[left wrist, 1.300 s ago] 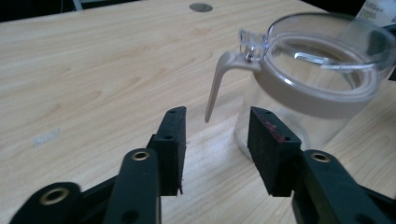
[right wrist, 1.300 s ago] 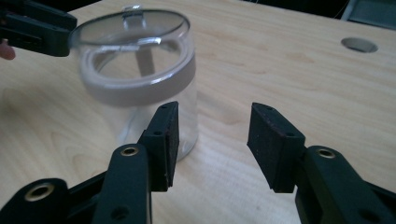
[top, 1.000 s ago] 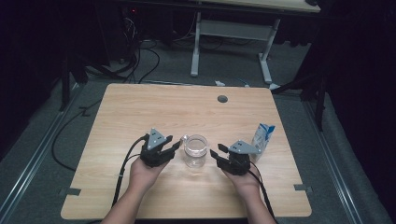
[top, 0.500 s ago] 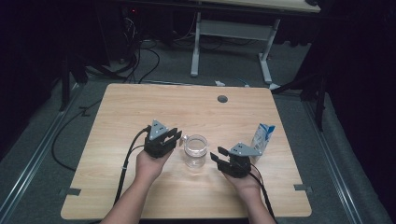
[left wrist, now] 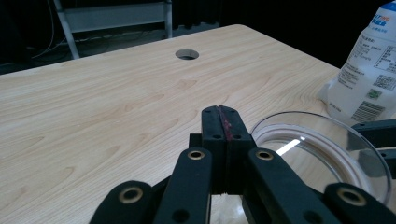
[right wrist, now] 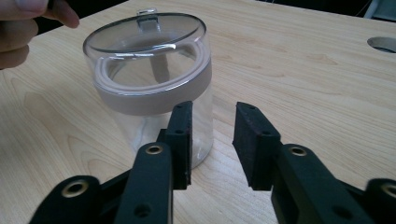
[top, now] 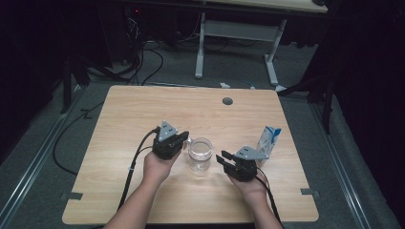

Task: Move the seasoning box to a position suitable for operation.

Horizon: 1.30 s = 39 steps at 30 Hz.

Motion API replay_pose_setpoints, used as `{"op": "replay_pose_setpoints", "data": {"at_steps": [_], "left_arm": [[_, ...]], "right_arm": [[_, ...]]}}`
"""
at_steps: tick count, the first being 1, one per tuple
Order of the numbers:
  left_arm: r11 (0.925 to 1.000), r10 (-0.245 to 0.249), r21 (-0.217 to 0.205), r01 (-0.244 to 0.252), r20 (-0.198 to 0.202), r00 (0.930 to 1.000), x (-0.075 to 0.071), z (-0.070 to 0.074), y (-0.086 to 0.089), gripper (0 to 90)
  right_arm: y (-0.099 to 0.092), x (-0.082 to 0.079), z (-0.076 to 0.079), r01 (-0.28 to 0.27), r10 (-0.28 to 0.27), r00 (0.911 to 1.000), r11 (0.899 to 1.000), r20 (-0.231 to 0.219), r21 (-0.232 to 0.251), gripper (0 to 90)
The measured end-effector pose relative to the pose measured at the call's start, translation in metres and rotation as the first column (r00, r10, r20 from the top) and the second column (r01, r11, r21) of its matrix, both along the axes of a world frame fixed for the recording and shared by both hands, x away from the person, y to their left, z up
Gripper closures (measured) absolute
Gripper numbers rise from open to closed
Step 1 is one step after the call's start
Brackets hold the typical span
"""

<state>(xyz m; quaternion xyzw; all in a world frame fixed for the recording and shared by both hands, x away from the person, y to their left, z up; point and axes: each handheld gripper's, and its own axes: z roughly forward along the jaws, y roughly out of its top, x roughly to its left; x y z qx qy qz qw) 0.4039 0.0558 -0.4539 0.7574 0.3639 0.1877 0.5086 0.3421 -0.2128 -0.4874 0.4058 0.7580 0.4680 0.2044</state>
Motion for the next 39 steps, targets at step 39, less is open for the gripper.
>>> {"op": "replay_pose_setpoints", "data": {"at_steps": [39], "left_arm": [[0.9998,0.015,0.011,-0.015,0.043,0.9990,-0.002,-0.009,-0.006,90.0]], "right_arm": [[0.014,-0.008,0.004,-0.046,0.048,0.9974,0.998,0.054,-0.031,90.0]]}}
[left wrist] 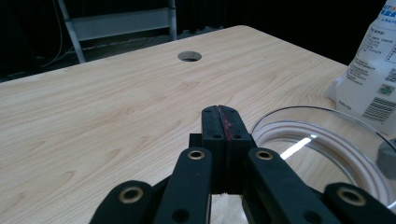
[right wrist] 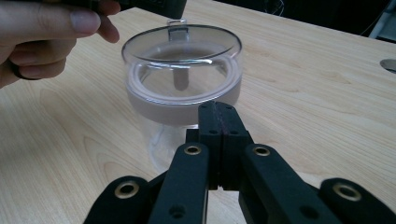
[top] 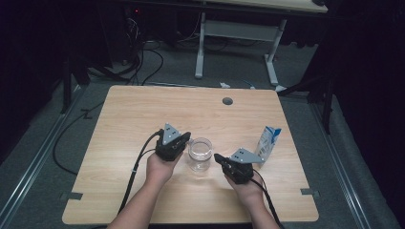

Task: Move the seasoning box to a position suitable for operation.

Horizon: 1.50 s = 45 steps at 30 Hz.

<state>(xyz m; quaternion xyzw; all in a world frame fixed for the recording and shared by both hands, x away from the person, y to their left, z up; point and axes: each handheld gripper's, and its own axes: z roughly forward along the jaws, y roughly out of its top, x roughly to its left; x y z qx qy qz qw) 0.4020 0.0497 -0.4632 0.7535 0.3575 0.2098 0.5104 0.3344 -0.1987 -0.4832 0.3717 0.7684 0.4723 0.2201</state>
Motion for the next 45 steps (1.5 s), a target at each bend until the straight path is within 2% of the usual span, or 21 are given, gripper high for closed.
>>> {"op": "replay_pose_setpoints", "data": {"at_steps": [45], "left_arm": [[0.9996,0.007,-0.028,-0.007,0.001,1.0000,0.0001,-0.0027,0.0007,90.0]], "right_arm": [[0.0028,0.0008,0.0018,-0.003,0.003,1.0000,1.000,0.004,0.005,90.0]]}}
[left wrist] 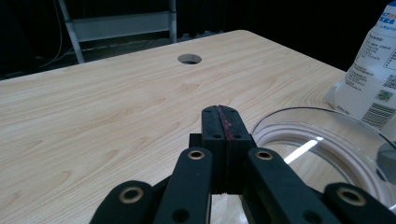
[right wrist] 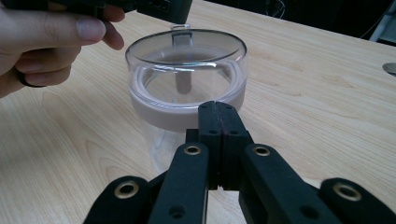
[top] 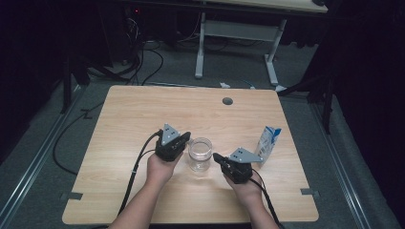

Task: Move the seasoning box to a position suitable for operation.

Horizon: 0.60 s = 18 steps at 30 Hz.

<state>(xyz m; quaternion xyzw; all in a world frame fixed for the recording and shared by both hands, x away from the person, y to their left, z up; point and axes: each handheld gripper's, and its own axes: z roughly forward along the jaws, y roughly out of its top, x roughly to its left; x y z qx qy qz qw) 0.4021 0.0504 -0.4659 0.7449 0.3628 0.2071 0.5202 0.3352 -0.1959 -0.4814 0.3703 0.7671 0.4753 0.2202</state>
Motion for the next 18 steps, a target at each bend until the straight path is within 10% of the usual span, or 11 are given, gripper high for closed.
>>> {"op": "replay_pose_setpoints", "data": {"at_steps": [18], "left_arm": [[0.9999,0.004,0.009,-0.004,-0.010,0.9999,0.0017,-0.0020,-0.0004,90.0]], "right_arm": [[0.0042,-0.0002,0.0060,-0.011,0.009,0.9990,0.999,0.043,0.038,89.9]]}}
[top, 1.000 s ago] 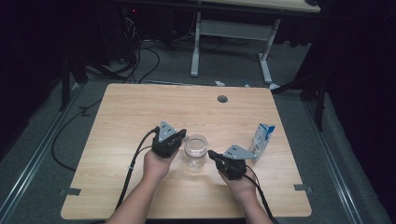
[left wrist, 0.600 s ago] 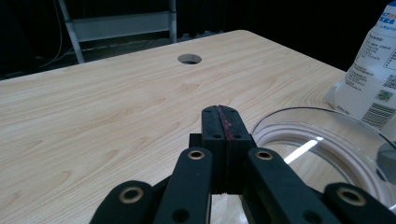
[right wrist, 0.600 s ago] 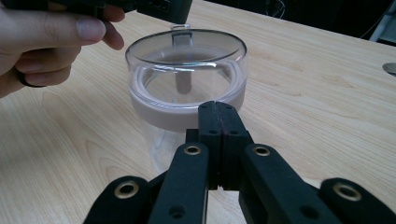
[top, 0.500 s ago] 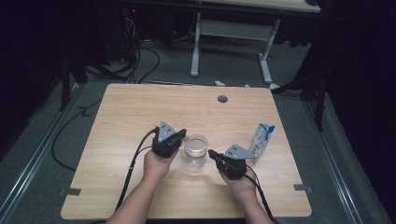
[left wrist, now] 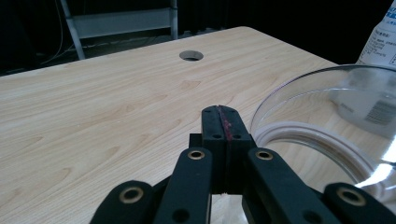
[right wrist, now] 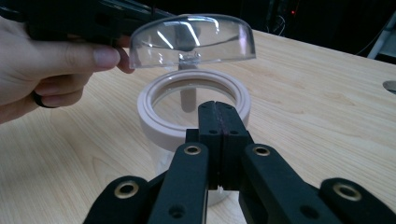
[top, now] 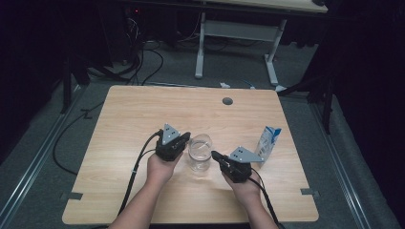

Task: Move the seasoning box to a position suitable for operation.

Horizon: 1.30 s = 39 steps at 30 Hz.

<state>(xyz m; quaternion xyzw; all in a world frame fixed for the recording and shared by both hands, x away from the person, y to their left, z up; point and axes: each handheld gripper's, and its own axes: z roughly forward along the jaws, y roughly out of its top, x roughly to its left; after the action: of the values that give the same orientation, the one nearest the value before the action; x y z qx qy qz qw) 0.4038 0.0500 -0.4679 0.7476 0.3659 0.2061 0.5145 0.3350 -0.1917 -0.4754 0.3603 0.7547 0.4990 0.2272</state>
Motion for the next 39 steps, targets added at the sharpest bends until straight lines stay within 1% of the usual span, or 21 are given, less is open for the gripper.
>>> {"op": "replay_pose_setpoints", "data": {"at_steps": [13,15,16,19,21,23,26,27,28,32,35,37,39], "left_arm": [[0.9999,-0.013,-0.002,0.013,0.006,0.9999,-0.004,0.002,0.000,90.0],[0.9999,-0.013,-0.010,0.013,0.007,0.9999,-0.007,0.003,0.002,90.0],[0.9996,-0.011,-0.024,0.011,0.004,0.9999,-0.009,0.003,0.005,90.0],[0.9992,-0.006,-0.041,0.006,-0.002,1.0000,-0.018,0.003,0.013,89.9],[0.9992,-0.004,-0.040,0.004,-0.007,1.0000,-0.025,0.001,0.018,89.7],[0.9988,-0.006,-0.048,0.006,-0.013,0.9999,-0.034,-0.003,0.022,89.3],[0.9971,-0.014,-0.076,0.012,-0.034,0.9993,-0.047,-0.011,0.026,89.4],[0.9966,-0.022,-0.080,0.018,-0.044,0.9988,-0.050,-0.013,0.026,89.5],[0.9958,-0.035,-0.087,0.031,-0.045,0.9984,-0.054,-0.015,0.025,89.5],[0.9928,-0.073,-0.099,0.067,-0.049,0.9961,-0.062,-0.016,0.017,89.4],[0.9927,-0.082,-0.091,0.078,-0.042,0.9957,-0.063,-0.015,0.012,89.4],[0.9902,-0.095,-0.107,0.089,-0.046,0.9944,-0.063,-0.015,0.008,89.4],[0.9907,-0.090,-0.106,0.085,-0.041,0.9951,-0.063,-0.015,0.006,89.4]], "right_arm": [[0.010,0.001,0.003,-0.013,0.013,0.9995,1.000,0.029,0.015,89.2],[0.010,0.001,0.004,-0.014,0.013,0.9995,1.000,0.029,0.018,89.3],[0.011,0.000,0.004,-0.014,0.013,0.9995,1.000,0.027,0.018,89.3],[0.011,-0.001,0.005,-0.017,0.017,0.9994,1.000,0.031,0.013,89.3],[0.011,-0.001,0.005,-0.023,0.022,0.9992,1.000,0.032,0.012,89.9],[0.011,-0.002,0.005,-0.023,0.023,0.9993,1.000,0.030,0.011,89.9],[0.010,-0.003,0.006,-0.021,0.020,0.9994,1.000,0.028,0.017,90.0],[0.010,-0.003,0.006,-0.019,0.019,0.9994,1.000,0.030,0.017,89.9],[0.010,-0.003,0.006,-0.018,0.017,0.9994,1.000,0.030,0.016,89.9],[0.010,-0.004,0.008,-0.016,0.015,0.9993,1.000,0.035,0.021,89.9],[0.010,-0.004,0.008,-0.018,0.017,0.9992,0.999,0.036,0.026,89.9],[0.010,-0.004,0.009,-0.019,0.018,0.9991,0.999,0.038,0.030,89.9],[0.010,-0.005,0.009,-0.017,0.016,0.9992,0.999,0.037,0.030,89.9]]}}
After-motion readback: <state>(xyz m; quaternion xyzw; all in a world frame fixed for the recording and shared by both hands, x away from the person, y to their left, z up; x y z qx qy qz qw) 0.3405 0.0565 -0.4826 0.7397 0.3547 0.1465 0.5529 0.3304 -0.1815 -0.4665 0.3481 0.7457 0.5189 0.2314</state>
